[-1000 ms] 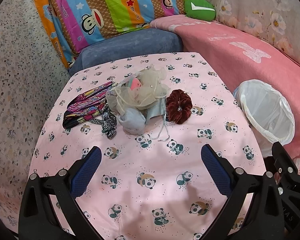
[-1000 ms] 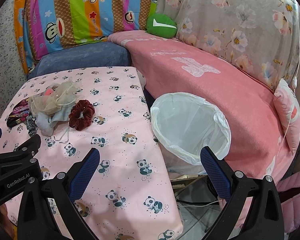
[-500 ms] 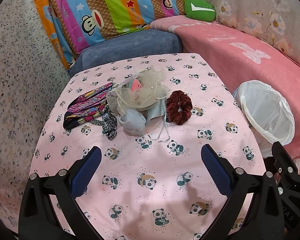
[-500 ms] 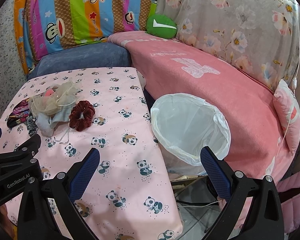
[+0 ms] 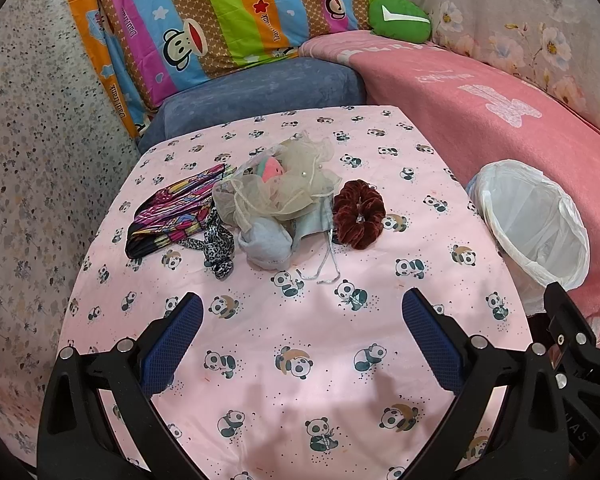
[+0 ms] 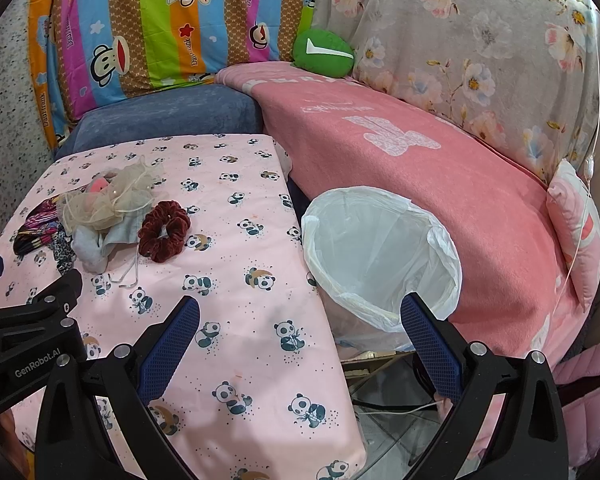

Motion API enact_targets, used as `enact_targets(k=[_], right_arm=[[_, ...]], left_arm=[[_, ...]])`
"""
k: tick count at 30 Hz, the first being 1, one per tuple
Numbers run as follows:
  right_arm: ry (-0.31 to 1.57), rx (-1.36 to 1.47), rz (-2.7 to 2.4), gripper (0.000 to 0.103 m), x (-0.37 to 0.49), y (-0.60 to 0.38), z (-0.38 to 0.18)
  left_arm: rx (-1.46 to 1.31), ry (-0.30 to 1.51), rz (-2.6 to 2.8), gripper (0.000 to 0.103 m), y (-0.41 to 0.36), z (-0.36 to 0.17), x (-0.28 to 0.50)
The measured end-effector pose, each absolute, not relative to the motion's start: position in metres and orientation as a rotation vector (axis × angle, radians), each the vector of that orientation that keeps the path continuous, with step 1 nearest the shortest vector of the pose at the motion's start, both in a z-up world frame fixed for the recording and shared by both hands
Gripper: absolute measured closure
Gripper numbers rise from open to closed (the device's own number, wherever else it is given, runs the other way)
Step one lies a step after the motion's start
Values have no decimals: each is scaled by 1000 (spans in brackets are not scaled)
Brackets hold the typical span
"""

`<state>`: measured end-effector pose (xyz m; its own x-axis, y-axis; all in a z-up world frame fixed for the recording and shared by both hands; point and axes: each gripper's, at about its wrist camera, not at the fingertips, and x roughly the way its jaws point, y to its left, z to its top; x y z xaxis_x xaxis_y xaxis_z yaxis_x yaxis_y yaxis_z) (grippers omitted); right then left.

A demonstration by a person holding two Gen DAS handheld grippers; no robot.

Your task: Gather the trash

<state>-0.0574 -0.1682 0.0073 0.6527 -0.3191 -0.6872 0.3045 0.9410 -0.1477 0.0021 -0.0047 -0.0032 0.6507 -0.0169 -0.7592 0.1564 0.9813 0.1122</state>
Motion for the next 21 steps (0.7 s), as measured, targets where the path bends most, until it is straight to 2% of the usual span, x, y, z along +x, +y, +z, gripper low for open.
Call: enact_targets(k=[21], right_arm=[[782,-22,-356,7,-58,-168,9]], left_arm=[[173,857,-101,8,-7,-2,3]])
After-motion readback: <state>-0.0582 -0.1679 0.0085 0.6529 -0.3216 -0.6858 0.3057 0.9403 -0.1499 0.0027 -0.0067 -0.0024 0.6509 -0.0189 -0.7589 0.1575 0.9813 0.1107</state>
